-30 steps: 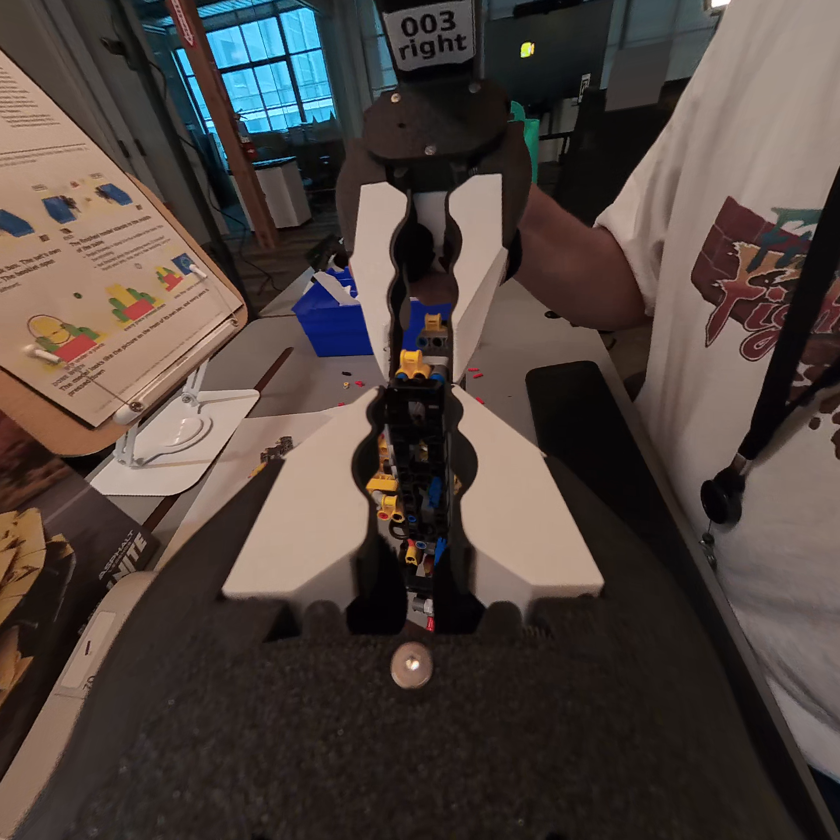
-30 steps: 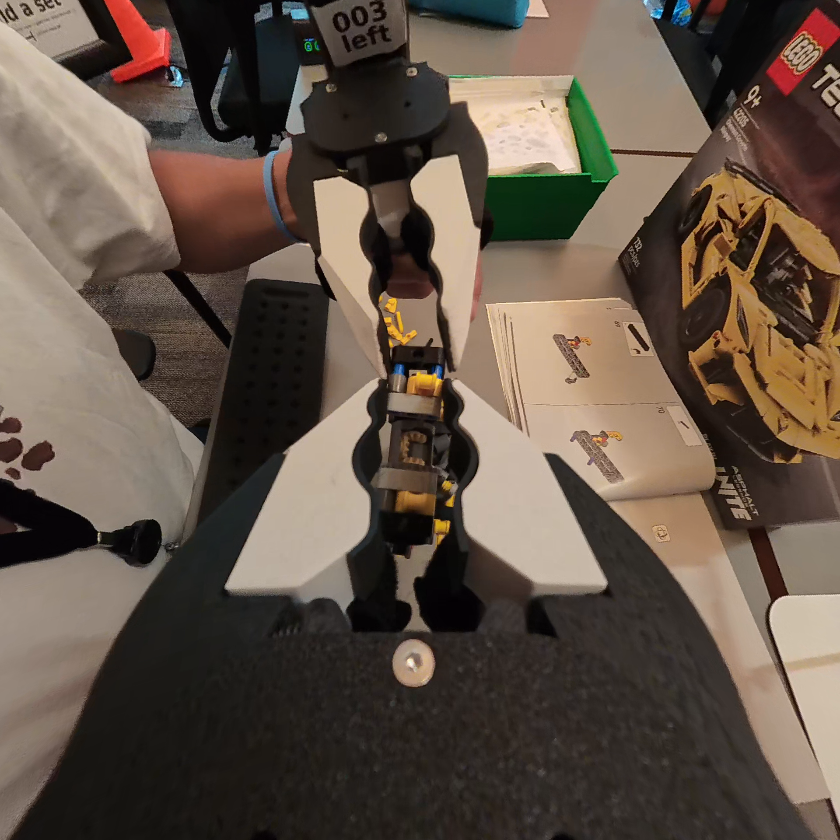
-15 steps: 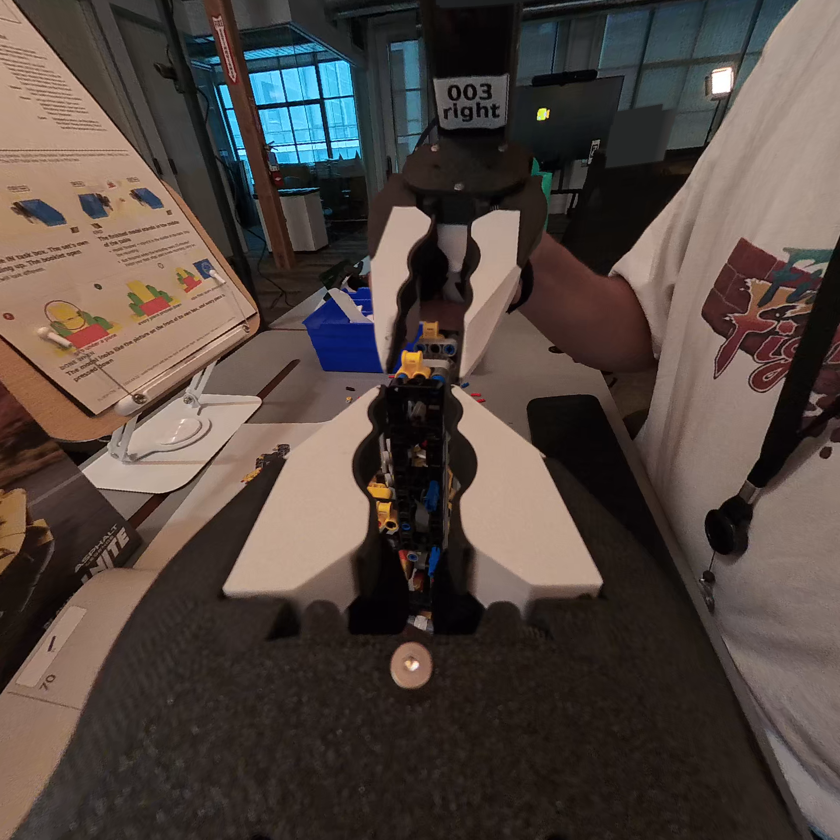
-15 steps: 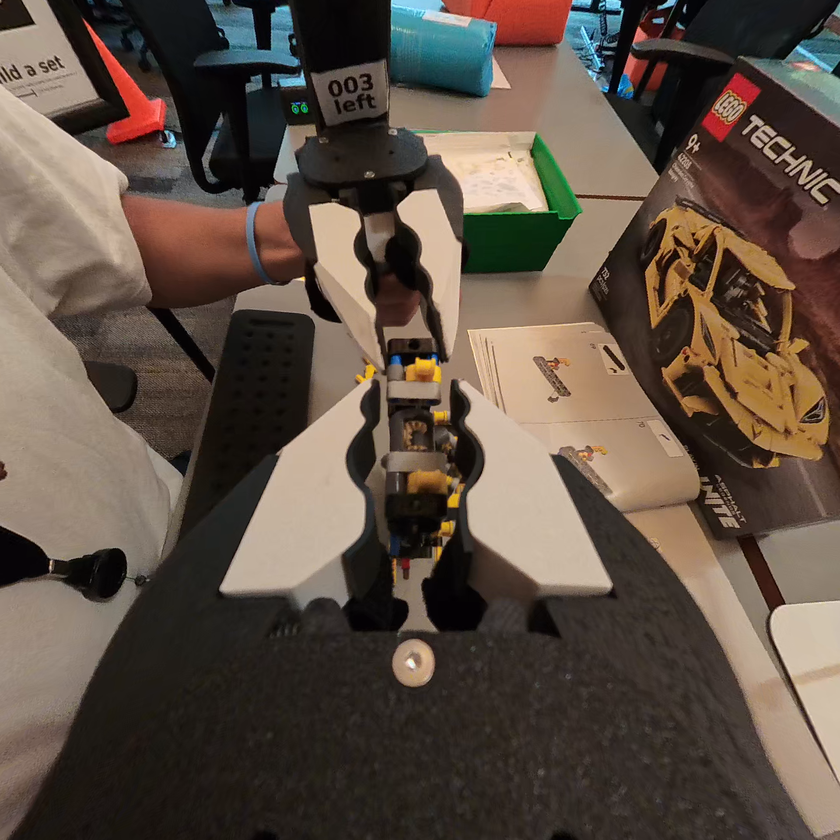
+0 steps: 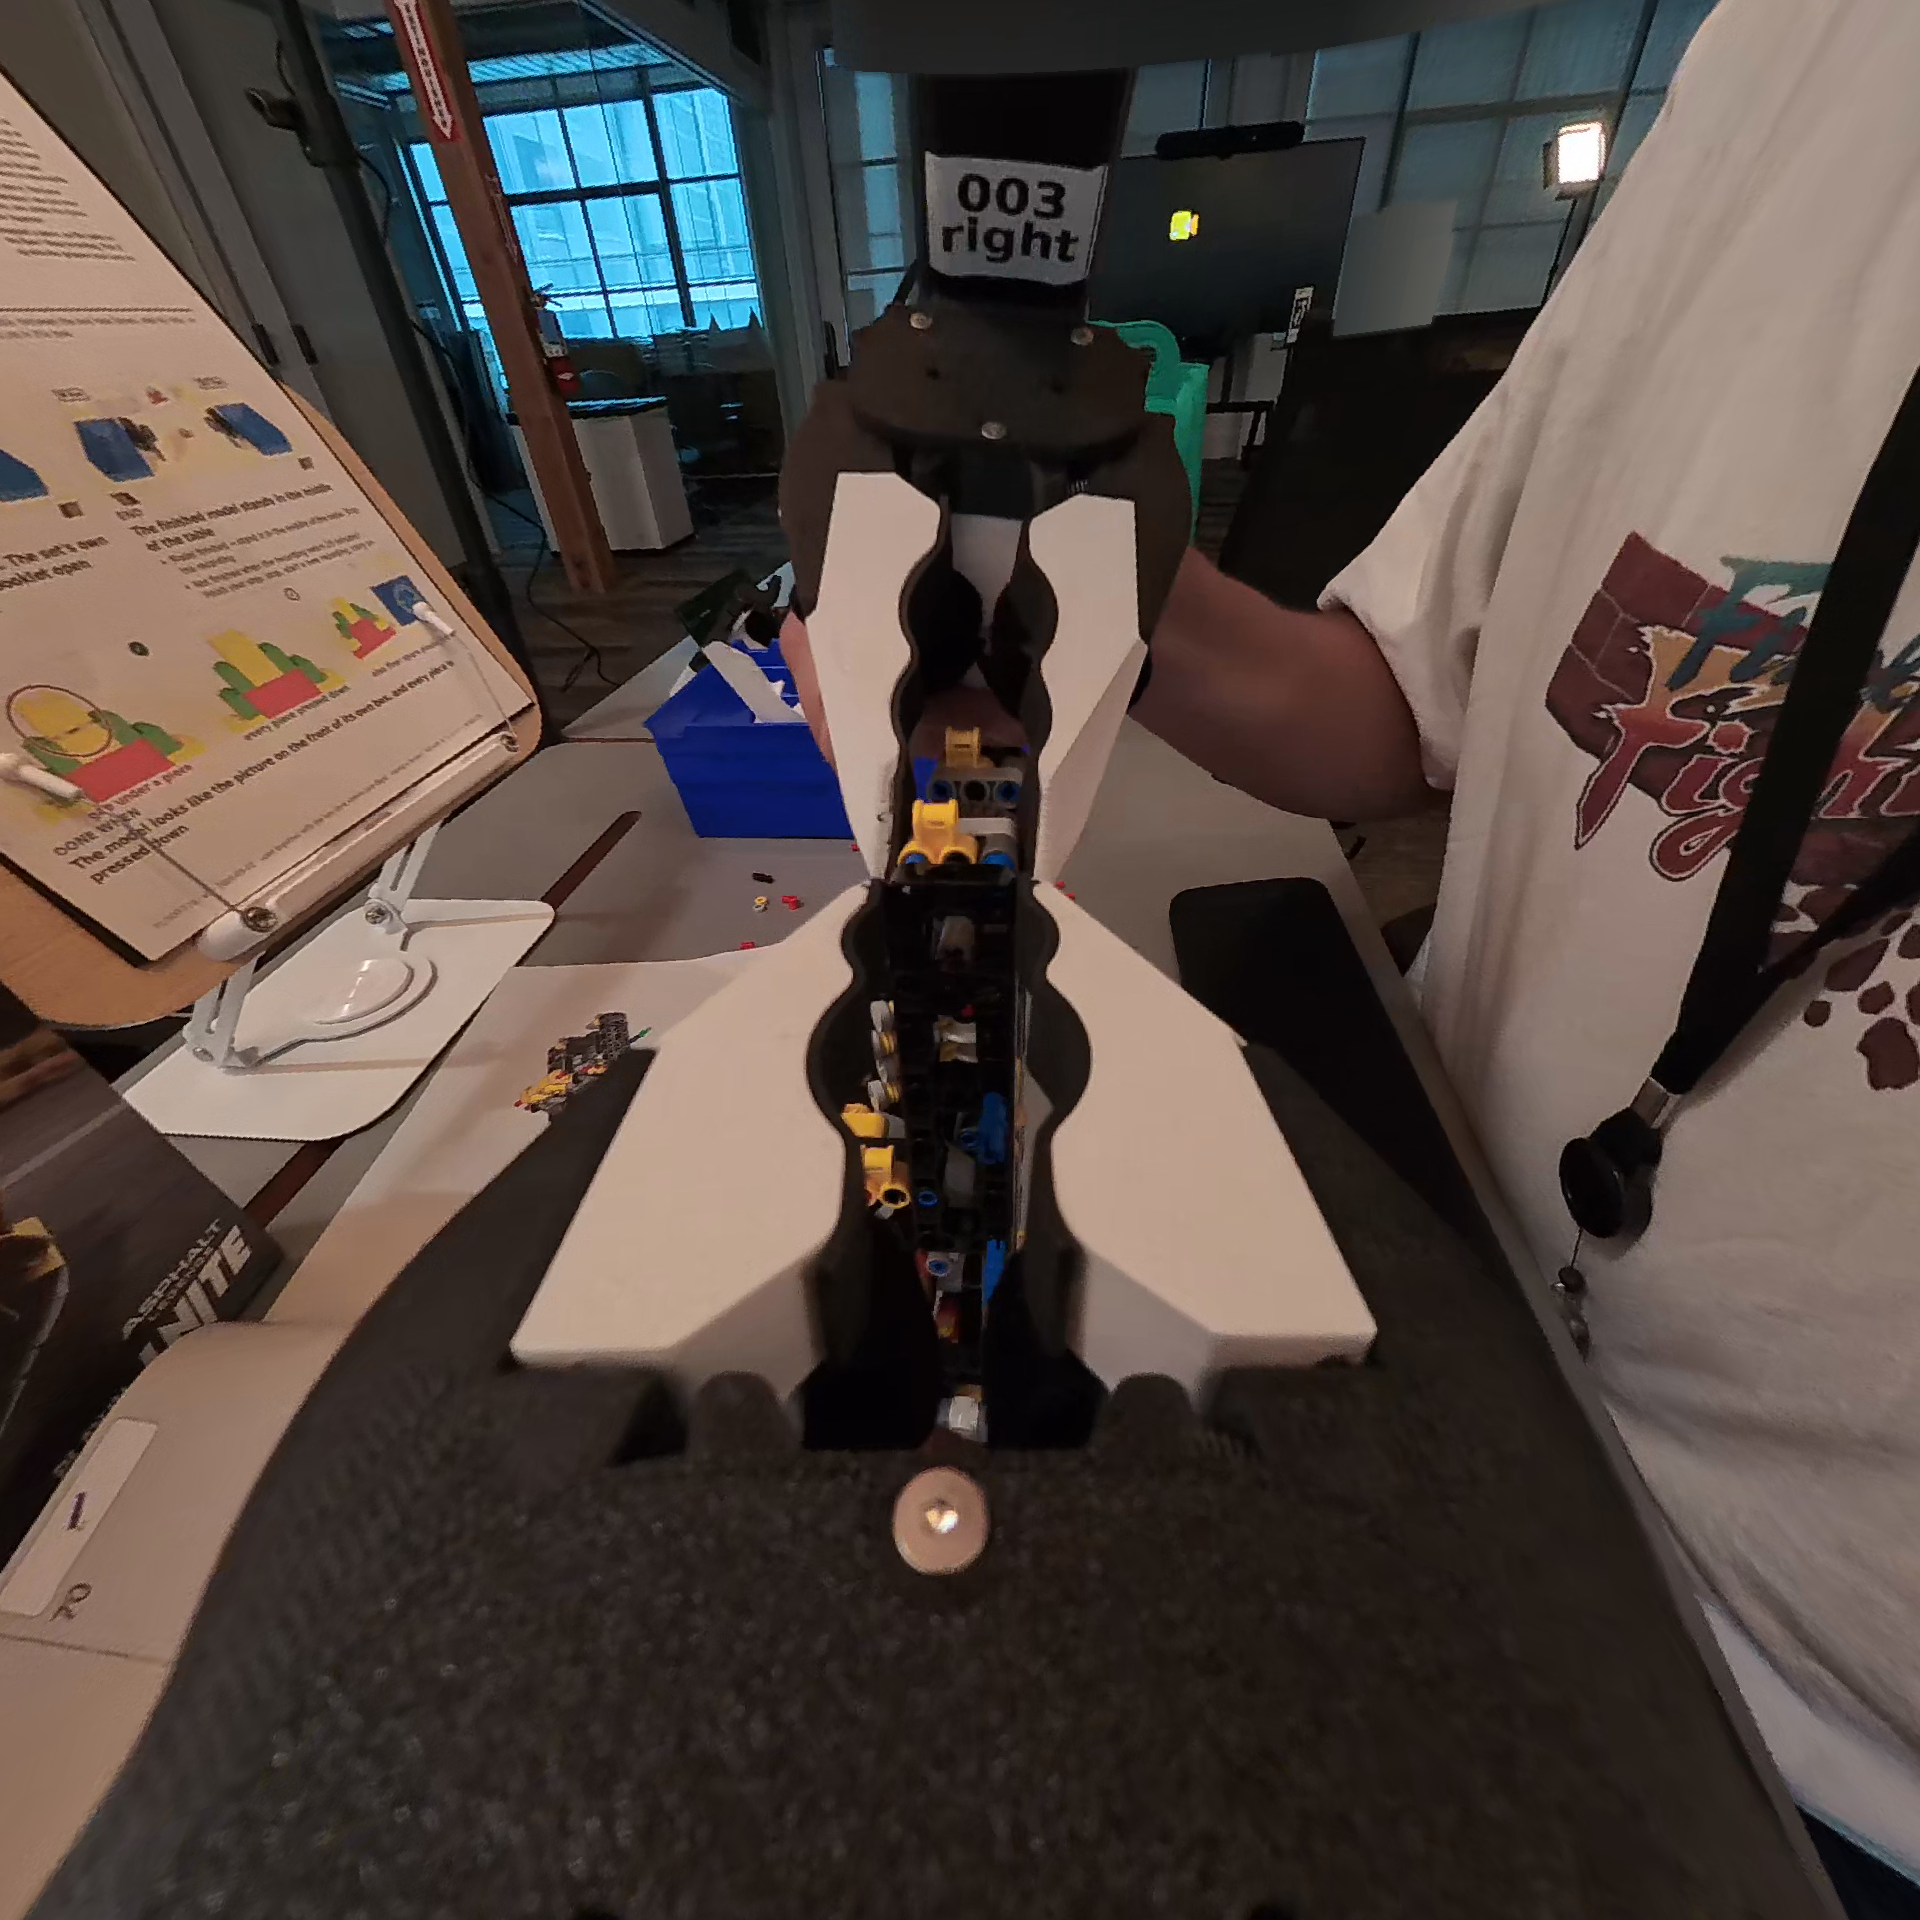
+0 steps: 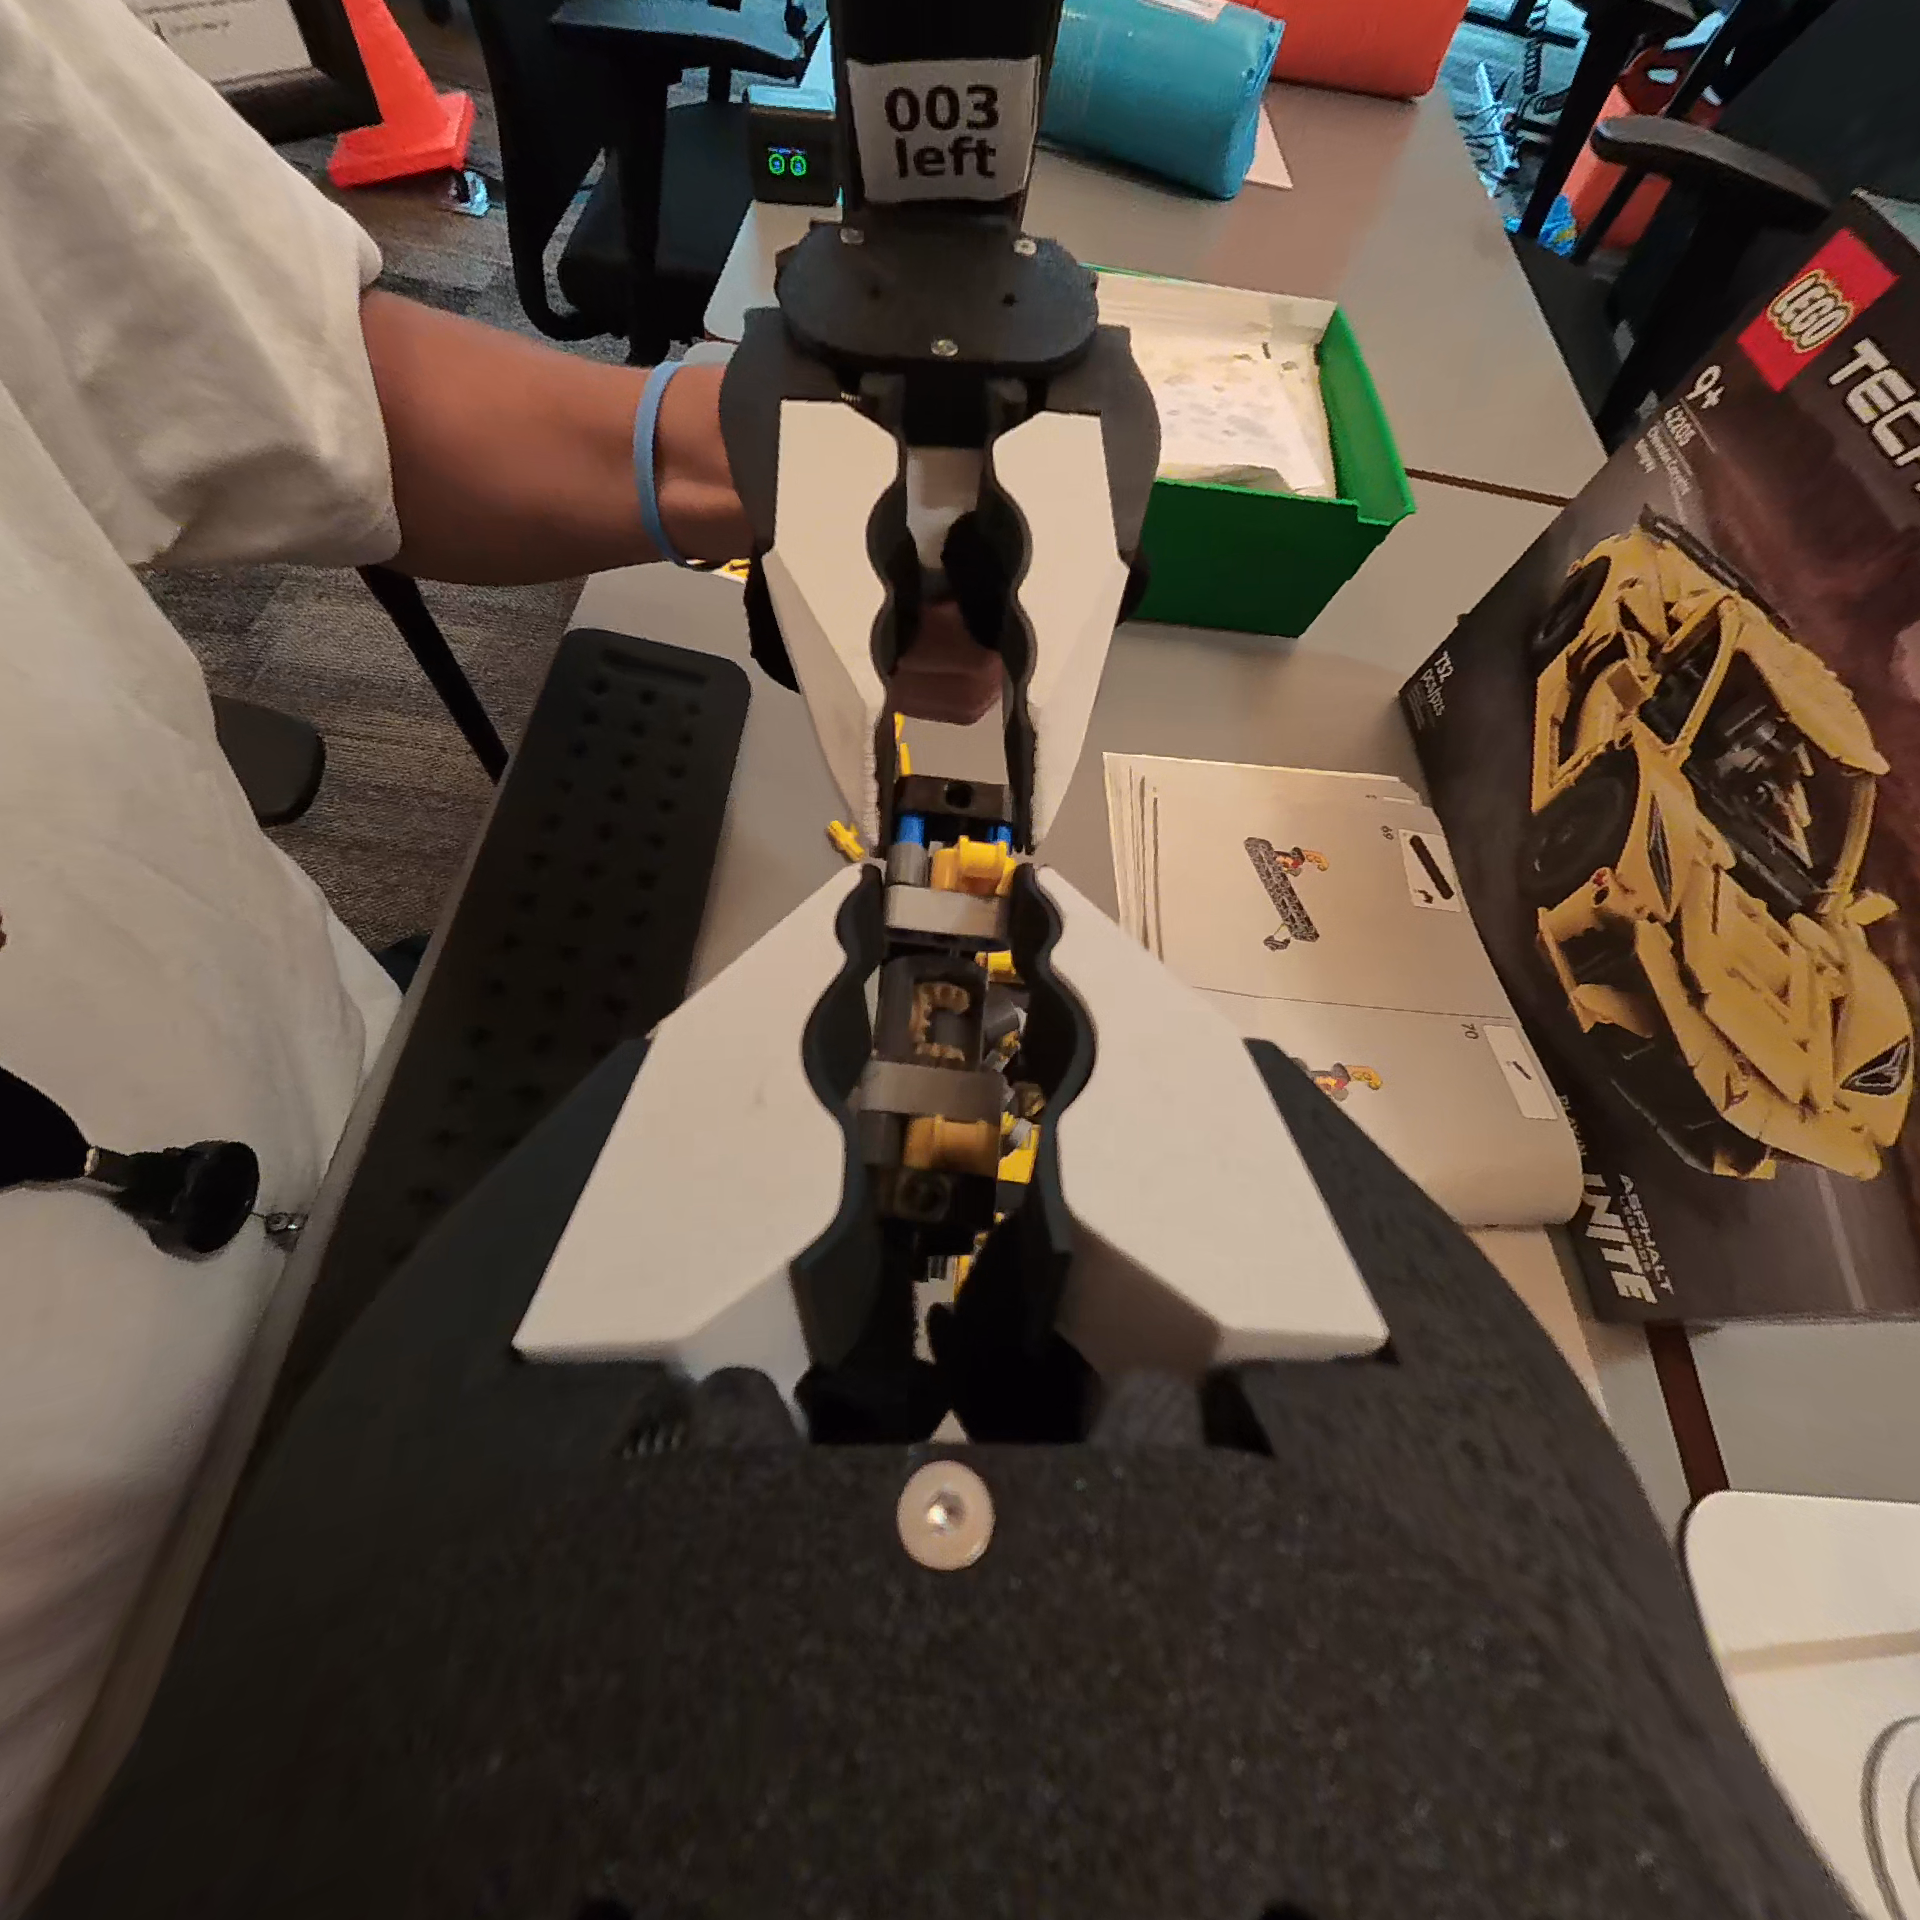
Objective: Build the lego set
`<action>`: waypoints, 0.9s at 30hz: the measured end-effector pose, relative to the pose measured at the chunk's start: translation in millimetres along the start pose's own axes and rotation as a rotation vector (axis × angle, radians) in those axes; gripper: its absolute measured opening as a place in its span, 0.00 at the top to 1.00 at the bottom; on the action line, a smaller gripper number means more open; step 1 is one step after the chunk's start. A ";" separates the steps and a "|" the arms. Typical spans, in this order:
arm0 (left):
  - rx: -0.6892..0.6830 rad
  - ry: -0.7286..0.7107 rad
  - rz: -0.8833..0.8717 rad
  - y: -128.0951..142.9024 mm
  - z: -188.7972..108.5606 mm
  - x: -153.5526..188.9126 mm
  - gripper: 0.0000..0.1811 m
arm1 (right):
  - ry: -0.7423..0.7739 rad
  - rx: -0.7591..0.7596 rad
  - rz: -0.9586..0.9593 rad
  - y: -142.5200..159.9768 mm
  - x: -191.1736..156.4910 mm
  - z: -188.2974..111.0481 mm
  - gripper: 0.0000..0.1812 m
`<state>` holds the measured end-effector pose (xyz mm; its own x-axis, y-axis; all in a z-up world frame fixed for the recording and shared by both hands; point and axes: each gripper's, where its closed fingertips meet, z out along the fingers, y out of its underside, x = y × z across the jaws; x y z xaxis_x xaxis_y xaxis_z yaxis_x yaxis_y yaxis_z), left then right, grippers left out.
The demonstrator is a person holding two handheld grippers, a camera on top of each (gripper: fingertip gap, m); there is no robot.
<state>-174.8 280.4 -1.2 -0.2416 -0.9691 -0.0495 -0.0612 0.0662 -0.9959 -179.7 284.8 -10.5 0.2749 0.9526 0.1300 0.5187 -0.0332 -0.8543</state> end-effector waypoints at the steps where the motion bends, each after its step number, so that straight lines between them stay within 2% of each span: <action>1: -0.003 0.003 -0.002 0.2 -0.5 -0.7 0.87 | -0.005 0.002 0.001 -0.2 0.9 0.7 0.87; 10: 0.006 0.022 -0.001 0.3 3.4 0.0 0.87 | -0.079 0.015 0.017 1.6 0.1 -0.8 0.87; 15: 0.005 -0.029 0.010 0.1 6.0 -4.1 0.87 | -0.033 0.007 0.026 3.0 4.1 -1.7 0.87; 17: 0.011 -0.077 0.018 0.1 6.5 -6.6 0.87 | 0.033 0.000 0.022 4.3 8.4 -0.9 0.86; 20: 0.023 -0.078 0.028 -0.7 8.2 -0.2 0.87 | 0.059 0.039 -0.004 4.8 2.8 -3.5 0.86; 27: 0.059 -0.084 0.006 -1.7 12.5 3.4 0.87 | -0.014 0.032 0.028 8.1 -2.1 -6.0 0.87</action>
<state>-163.4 274.0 -0.6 -0.1600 -0.9853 -0.0591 -0.0023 0.0602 -0.9982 -171.2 280.7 -14.7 0.2771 0.9557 0.0990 0.4846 -0.0501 -0.8733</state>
